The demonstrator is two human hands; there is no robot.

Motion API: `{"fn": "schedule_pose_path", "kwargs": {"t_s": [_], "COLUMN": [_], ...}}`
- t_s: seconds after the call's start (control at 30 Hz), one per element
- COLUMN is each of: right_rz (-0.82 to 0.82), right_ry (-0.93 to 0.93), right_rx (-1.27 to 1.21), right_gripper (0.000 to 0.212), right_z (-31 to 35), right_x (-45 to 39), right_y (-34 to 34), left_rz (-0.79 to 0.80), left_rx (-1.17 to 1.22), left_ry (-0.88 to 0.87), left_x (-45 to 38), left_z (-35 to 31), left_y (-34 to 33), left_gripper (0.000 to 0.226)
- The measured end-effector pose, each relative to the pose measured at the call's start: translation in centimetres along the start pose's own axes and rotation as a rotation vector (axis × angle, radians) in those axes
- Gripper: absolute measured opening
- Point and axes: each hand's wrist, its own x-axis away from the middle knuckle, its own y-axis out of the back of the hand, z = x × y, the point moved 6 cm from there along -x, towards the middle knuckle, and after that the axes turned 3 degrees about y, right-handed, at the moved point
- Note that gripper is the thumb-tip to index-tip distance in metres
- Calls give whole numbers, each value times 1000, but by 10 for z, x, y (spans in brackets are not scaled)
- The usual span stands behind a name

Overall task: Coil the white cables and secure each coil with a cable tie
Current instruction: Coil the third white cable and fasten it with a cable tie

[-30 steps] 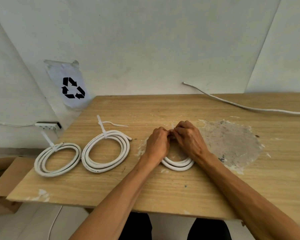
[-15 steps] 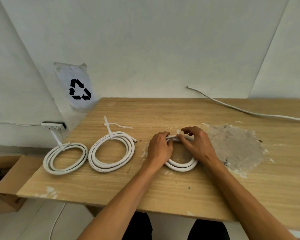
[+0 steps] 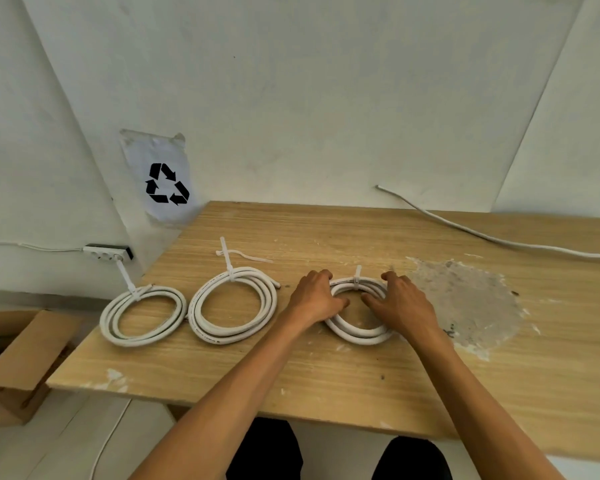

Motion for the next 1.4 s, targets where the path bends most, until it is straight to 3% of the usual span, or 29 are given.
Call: {"fn": "schedule_pose_path", "kwargs": {"t_s": [0.17, 0.37, 0.57, 0.7, 0.83, 0.93, 1.1, 1.3, 1.4], "right_rz": [-32, -76, -94, -77, 53, 212, 486, 567, 645], "right_ry": [0, 75, 240, 394, 499, 539, 478, 487, 466], "right_rx": [-28, -57, -223, -240, -227, -154, 4, 273, 294], "right_gripper": [34, 29, 41, 34, 29, 30, 32, 36, 32], "right_z": [4, 37, 153, 248, 345, 384, 393, 392, 388], "right_x": [10, 3, -15, -29, -50, -69, -97, -117, -124], "right_y": [-5, 11, 44, 53, 27, -8, -63, -98, -118], "left_rz": [-160, -318, -477, -547, -625, -566, -379, -64, 83], "left_rx": [-52, -27, -38, -1, 22, 12, -49, -204, -254], "left_ry": [-33, -81, -58, 12, 127, 236, 336, 392, 431], "left_x": [8, 17, 18, 25, 28, 20, -11, -44, -51], "left_z": [-3, -1, 42, 96, 166, 212, 266, 281, 288], "left_y": [-5, 38, 159, 235, 290, 293, 260, 238, 229], "left_gripper": [36, 25, 26, 24, 22, 25, 23, 24, 18]}}
